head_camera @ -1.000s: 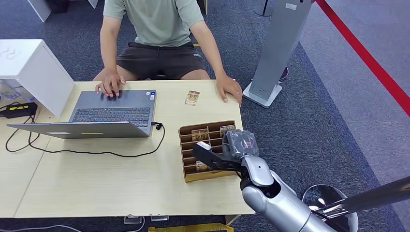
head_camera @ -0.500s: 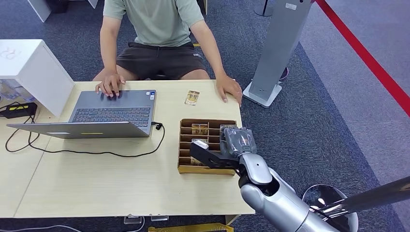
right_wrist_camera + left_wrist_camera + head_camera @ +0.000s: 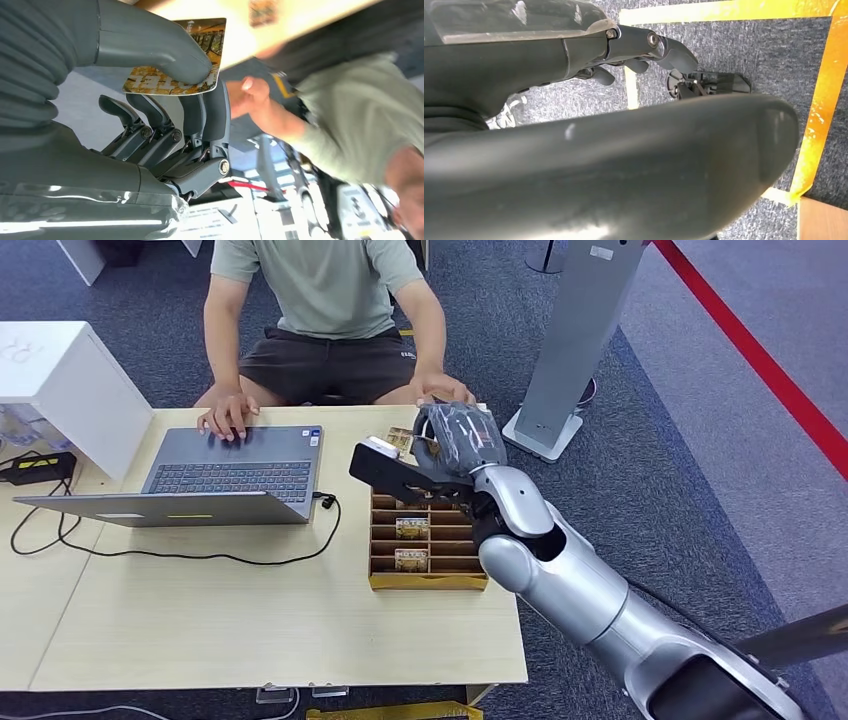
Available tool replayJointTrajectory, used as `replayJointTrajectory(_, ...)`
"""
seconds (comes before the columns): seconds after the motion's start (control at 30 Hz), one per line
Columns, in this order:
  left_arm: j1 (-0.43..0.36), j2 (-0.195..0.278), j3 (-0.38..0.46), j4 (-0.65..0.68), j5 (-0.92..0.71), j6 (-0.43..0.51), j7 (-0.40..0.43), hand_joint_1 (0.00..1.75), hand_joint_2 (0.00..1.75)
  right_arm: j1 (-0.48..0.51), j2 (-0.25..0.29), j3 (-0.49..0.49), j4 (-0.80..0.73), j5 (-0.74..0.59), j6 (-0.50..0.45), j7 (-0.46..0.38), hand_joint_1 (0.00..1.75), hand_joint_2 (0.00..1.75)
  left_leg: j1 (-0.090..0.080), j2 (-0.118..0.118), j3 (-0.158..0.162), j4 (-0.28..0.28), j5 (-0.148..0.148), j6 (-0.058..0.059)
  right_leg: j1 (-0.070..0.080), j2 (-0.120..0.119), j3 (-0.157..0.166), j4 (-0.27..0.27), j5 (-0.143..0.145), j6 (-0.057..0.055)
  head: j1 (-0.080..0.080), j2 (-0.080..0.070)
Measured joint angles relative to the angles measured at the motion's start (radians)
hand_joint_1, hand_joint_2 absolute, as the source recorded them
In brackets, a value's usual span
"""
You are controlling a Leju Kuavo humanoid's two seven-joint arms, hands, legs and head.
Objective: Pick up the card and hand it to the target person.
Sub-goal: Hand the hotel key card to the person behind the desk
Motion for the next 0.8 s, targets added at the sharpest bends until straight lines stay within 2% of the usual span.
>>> replayJointTrajectory(0.23,-0.020,-0.001,-0.025,0.000,-0.018,-0.001,0.021,0.00,0.00,-0.132,0.099,0.023,0.281,-0.031,-0.148,-0.136,1.71,1.75,0.000,0.000,0.000,0.000,0.000,0.000,0.000,-0.001,0.000,0.000,0.000,0.000,0.000,0.000)
replayJointTrajectory(0.4,-0.030,-0.004,-0.042,0.000,-0.024,0.000,0.031,0.00,0.00,-0.175,0.166,0.036,0.505,-0.023,-0.205,-0.186,1.71,1.75,0.000,-0.001,-0.001,0.000,0.001,0.000,0.000,-0.001,0.000,0.000,0.000,0.000,0.000,0.000)
replayJointTrajectory(0.53,-0.032,-0.007,-0.057,0.000,-0.026,0.000,0.033,0.00,0.00,-0.194,0.195,0.043,0.636,-0.014,-0.241,-0.202,1.71,1.75,0.000,-0.001,-0.001,0.000,0.001,0.000,0.000,-0.001,-0.001,0.000,0.000,0.000,0.001,0.000)
replayJointTrajectory(0.67,-0.032,-0.008,-0.065,0.000,-0.030,-0.015,0.047,0.00,0.00,-0.203,0.206,0.048,0.714,-0.010,-0.241,-0.199,0.00,1.75,0.000,0.000,-0.001,0.000,0.001,0.000,0.000,-0.001,-0.001,0.000,0.000,0.000,0.001,0.000)
replayJointTrajectory(0.8,-0.036,-0.008,-0.081,0.000,-0.039,-0.048,0.060,0.00,0.00,-0.206,0.206,0.050,0.756,0.005,-0.239,-0.189,0.00,1.75,0.000,0.000,0.000,0.000,0.001,-0.001,0.000,-0.001,-0.001,0.000,0.000,0.000,0.000,0.000)
